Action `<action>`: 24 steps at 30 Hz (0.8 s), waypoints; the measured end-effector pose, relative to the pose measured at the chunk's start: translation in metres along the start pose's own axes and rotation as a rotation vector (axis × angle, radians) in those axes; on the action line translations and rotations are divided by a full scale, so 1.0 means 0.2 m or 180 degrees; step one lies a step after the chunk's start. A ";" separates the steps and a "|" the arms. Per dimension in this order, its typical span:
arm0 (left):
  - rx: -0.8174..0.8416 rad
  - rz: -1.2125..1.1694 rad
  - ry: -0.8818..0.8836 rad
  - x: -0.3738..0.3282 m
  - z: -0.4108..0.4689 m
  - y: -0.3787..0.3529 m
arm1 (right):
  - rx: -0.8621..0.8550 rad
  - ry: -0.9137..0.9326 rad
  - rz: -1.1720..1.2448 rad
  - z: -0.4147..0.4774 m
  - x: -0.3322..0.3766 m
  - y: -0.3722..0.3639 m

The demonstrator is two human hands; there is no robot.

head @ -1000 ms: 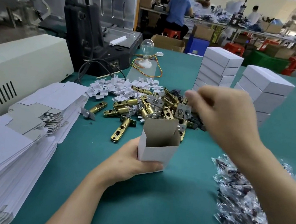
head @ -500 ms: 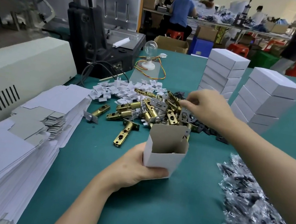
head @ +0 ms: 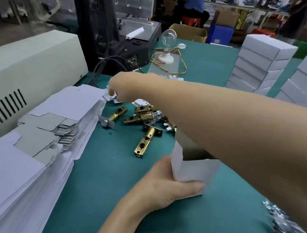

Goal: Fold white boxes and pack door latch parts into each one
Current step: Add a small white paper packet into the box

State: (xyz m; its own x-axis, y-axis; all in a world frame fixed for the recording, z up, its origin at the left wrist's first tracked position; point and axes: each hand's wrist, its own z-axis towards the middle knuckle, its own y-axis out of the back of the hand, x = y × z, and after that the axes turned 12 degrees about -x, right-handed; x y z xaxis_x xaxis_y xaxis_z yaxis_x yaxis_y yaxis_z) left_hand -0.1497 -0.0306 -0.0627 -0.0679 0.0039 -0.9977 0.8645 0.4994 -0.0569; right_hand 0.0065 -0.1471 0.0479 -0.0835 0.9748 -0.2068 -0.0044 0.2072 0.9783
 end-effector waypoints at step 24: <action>0.0043 0.0036 -0.0120 0.00 0.00 0.00 | -0.0597 -0.1171 0.2047 -0.18 -0.03 0.21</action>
State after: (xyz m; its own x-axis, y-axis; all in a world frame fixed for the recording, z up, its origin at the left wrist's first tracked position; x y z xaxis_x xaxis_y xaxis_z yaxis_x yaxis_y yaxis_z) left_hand -0.1493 -0.0307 -0.0627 -0.0396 -0.0232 -0.9989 0.8717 0.4879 -0.0459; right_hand -0.0281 -0.1470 0.0909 0.2104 0.8702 0.4455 -0.2392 -0.3960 0.8866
